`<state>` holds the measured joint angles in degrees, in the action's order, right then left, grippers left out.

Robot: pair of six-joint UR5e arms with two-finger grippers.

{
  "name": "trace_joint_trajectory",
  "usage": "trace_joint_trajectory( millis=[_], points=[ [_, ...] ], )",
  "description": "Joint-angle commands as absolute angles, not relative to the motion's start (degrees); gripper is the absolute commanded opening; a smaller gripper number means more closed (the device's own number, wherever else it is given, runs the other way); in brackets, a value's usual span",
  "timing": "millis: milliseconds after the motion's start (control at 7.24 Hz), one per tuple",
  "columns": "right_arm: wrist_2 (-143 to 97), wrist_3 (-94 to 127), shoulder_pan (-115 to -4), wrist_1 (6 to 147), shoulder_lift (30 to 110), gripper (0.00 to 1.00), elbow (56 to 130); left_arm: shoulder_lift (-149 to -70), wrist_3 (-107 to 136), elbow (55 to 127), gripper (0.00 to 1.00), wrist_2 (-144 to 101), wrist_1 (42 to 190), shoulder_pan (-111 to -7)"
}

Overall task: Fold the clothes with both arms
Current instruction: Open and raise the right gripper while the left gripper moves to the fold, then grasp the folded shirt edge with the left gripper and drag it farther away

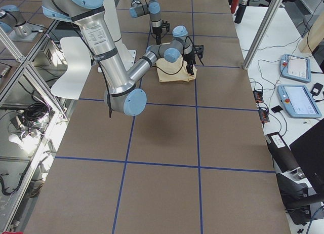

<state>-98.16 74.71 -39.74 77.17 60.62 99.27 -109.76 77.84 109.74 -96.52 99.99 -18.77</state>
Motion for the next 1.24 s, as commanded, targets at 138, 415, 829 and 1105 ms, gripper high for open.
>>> trace_joint_trajectory(
  millis=[138,415,829,1105],
  points=[
    [-98.09,74.71,-39.73,77.17,60.64,1.00,99.14,-109.78,77.96,108.29,0.50,-96.59,102.47,-17.32],
    [-98.09,74.62,-39.73,77.17,60.56,1.00,99.14,-109.86,78.05,108.54,0.00,-96.68,102.48,-17.31],
    [-98.00,74.62,-39.64,76.82,60.56,1.00,98.88,-107.86,73.42,109.60,0.00,-96.51,101.60,-20.54],
    [-97.82,74.71,-39.55,76.64,60.47,1.00,98.70,-107.66,63.34,106.55,0.00,-96.42,101.51,-29.83]
  ],
)
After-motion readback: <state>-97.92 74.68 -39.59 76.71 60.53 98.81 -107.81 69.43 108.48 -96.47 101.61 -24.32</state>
